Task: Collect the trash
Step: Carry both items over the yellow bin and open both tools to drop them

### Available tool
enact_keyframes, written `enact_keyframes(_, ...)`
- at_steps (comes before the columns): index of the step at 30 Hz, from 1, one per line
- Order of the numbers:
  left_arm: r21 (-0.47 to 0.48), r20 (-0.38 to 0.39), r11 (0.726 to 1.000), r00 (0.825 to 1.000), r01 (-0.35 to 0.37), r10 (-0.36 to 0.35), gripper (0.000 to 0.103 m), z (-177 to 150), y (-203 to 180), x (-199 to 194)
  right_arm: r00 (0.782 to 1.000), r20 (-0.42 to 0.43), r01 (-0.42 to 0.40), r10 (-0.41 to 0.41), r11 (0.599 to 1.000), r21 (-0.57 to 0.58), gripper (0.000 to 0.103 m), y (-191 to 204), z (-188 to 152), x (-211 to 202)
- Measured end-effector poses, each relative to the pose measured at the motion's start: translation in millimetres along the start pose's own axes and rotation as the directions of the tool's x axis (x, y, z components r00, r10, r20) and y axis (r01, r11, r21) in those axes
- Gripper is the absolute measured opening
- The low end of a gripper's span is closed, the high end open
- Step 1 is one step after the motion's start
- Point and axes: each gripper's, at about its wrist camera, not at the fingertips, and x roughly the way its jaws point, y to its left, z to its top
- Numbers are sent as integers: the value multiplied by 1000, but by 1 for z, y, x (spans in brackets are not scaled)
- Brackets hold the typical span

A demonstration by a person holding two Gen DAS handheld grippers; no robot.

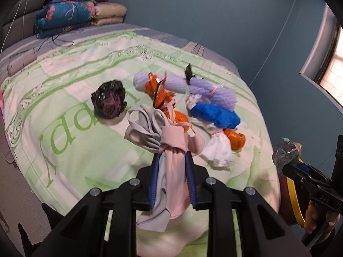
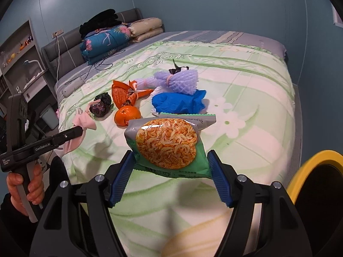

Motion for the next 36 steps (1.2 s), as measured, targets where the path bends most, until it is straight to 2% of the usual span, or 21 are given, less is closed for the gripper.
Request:
enact_keyframes(5,22,27,999,999,33,-33,22,1,-16,-19,999,35,26,-26,1000,11,66,-9,-1,-27)
enact_keyframes(11,81,44,994,996,72,-76,22,2,-53,-32,995,79,62,-64,997,39,66,-27,-4,-59)
enact_keyframes(18,157,13,978,989,141,-145,22,-1,-102,-32,984,132,106,-119,989,99,66,-53,-10,-99)
enact_keyframes(20,159,-8,970,982,185,-186,22,1,-116,-30,979,149,123,-140,985,118,66,-62,-13,-112)
enact_keyframes(30,269,-86,910,949,316,-304,22,4,-202,-5,929,199,267,-311,938,220,66,-114,-16,-173)
enact_keyframes(36,337,-155,858,921,389,-357,22,-7,-264,16,899,190,332,-395,896,294,66,-149,-22,-200)
